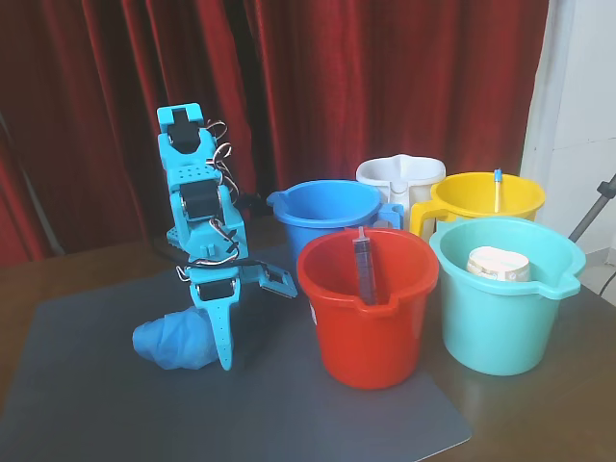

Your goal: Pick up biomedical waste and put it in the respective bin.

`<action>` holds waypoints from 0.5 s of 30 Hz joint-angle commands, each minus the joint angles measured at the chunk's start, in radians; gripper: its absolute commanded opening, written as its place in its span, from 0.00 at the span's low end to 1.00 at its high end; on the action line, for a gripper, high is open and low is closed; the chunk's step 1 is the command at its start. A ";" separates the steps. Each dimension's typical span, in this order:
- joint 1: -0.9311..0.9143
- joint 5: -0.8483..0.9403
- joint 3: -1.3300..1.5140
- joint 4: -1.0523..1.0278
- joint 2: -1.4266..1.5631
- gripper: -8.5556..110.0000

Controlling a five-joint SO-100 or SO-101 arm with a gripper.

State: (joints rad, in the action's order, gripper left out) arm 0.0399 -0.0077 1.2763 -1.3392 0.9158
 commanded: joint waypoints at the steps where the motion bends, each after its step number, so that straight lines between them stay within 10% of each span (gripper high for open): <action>1: -0.026 0.025 -0.035 -0.002 0.005 0.50; 15: -0.100 0.071 0.008 -0.256 0.284 0.49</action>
State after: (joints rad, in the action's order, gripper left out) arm -0.0552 0.0583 1.2885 -1.5601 1.0876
